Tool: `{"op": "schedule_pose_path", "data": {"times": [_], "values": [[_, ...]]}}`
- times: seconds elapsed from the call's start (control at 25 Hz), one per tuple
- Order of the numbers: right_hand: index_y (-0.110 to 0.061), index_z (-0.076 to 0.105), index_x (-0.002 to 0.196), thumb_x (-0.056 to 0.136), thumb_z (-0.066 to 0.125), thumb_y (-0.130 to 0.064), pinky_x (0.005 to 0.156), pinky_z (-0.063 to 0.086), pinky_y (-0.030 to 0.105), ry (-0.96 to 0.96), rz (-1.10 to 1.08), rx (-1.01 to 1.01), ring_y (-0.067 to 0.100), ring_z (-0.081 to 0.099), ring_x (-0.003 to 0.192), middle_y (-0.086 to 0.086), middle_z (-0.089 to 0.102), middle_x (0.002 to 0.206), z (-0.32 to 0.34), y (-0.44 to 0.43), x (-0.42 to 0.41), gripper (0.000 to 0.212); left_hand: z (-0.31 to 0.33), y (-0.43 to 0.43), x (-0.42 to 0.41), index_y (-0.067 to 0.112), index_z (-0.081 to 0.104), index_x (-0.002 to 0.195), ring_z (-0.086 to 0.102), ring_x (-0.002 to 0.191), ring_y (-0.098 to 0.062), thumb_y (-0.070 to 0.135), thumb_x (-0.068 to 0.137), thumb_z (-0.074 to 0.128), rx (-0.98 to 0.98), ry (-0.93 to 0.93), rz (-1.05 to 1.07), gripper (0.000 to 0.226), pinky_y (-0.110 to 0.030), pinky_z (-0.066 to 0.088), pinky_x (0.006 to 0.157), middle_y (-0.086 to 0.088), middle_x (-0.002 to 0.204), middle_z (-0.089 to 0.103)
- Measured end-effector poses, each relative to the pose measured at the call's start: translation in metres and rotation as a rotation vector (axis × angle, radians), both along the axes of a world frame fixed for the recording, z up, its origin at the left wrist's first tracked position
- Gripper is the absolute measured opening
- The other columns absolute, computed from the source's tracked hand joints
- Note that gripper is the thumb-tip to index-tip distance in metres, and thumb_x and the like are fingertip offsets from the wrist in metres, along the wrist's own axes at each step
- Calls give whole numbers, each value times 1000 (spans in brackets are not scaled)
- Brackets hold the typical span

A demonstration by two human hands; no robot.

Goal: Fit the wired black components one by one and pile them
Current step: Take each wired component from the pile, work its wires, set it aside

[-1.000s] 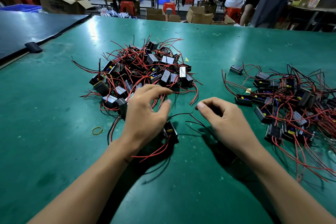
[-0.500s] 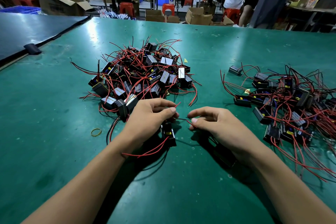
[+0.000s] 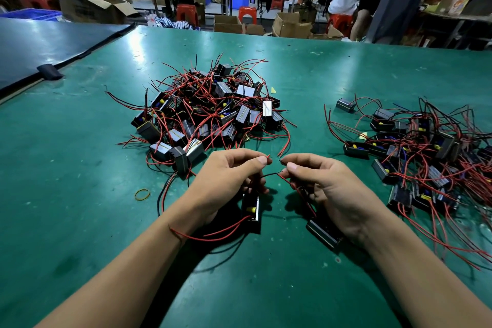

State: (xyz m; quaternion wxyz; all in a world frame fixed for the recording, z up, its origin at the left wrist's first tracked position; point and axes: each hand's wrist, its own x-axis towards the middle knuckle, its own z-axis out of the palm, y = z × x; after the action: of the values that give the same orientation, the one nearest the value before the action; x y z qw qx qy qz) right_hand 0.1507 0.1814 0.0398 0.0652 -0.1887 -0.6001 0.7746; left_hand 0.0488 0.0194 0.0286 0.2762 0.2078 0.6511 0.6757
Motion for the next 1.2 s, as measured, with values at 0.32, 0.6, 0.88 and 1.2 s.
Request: {"op": "schedule_pose_path", "data": {"times": [0.32, 0.6, 0.88, 1.2], "values": [[-8, 71, 101, 69, 71, -8, 68, 54, 15, 95, 57, -15, 7, 68, 76, 9, 77, 96, -2, -1, -1, 32, 4, 2, 3, 9, 72, 93, 65, 61, -16, 6, 90, 64, 63, -34, -55, 10, -31, 47, 68, -10, 81, 69], [-15, 79, 93, 76, 76, -32, 66, 49, 19, 40, -1, 145, 10, 56, 70, 8, 76, 95, -3, -6, 1, 24, 0, 2, 3, 10, 74, 88, 65, 69, -13, 18, 78, 74, 76, 3, -98, 13, -18, 48, 59, -7, 75, 71], [-15, 77, 80, 74, 75, -44, 52, 40, 14, 2, 41, 229, 7, 50, 59, -3, 65, 70, -1, -7, 3, 30, 1, 1, 2, 6, 74, 80, 65, 67, -15, 14, 75, 77, 79, 79, -87, 10, -18, 50, 60, -12, 74, 73], [-15, 77, 80, 78, 79, -25, 59, 41, 15, 66, -17, 337, 6, 51, 60, -4, 64, 69, -1, -5, 3, 10, 4, -1, 2, 14, 75, 76, 64, 67, -15, 10, 81, 75, 11, 110, -110, 6, -19, 50, 62, -9, 69, 72]]}}
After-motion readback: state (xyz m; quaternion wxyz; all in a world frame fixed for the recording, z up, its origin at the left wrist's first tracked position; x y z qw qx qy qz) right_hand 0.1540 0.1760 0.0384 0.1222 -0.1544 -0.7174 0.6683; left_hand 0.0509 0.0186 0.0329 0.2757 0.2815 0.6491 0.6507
